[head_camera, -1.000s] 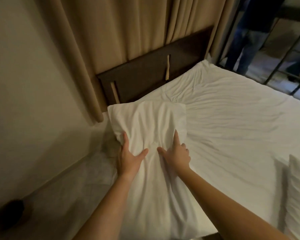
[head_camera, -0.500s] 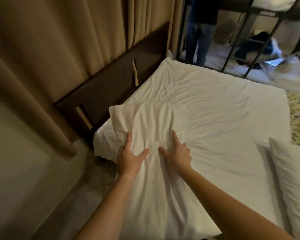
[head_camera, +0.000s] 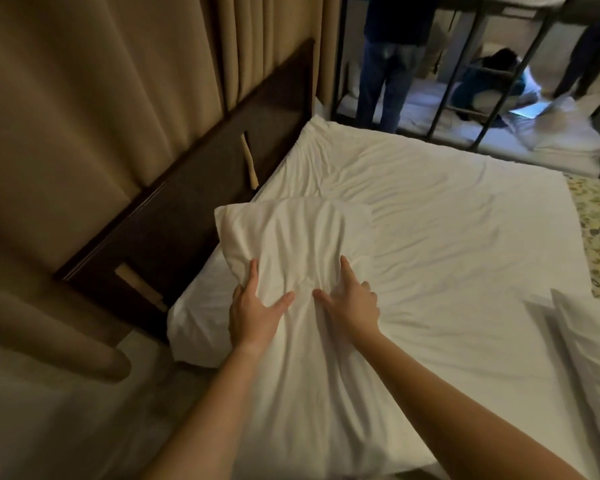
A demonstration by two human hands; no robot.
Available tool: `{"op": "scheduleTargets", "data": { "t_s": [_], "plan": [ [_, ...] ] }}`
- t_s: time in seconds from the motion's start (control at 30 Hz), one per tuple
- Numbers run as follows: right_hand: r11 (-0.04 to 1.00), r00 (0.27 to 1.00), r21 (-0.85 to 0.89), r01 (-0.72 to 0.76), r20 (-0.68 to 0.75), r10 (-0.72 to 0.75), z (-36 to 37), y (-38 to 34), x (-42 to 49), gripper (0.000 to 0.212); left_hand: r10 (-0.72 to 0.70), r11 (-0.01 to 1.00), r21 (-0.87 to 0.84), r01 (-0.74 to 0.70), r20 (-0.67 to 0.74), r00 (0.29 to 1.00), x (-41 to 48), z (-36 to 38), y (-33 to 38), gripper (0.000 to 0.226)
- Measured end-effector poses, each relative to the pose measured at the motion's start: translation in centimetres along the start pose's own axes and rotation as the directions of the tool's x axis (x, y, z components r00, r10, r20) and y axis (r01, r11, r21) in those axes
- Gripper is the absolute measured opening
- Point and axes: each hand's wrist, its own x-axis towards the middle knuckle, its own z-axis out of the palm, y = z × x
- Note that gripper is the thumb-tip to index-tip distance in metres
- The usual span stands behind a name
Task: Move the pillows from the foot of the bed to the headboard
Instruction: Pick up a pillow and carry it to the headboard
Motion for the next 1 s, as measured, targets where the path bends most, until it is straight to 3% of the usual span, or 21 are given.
{"op": "scheduleTargets", "data": {
  "t_s": [0.5, 1.0],
  "plan": [
    [0.978, 0.965, 0.073, -0.193, -0.167, 0.203, 3.5, -14.4, 17.5, 0.101, 0.164, 0.986, -0.002, -0.166, 0.18, 0.97, 27.1, -2.4, 3.6, 0.109],
    [0.983, 0.959, 0.104, -0.149, -0.228, 0.169, 2.9, -19.1, 28.6, 0.099, 0.219, 0.976, -0.041, -0.215, 0.154, 0.963, 38.7, -0.9, 7.7, 0.111]
  ]
}}
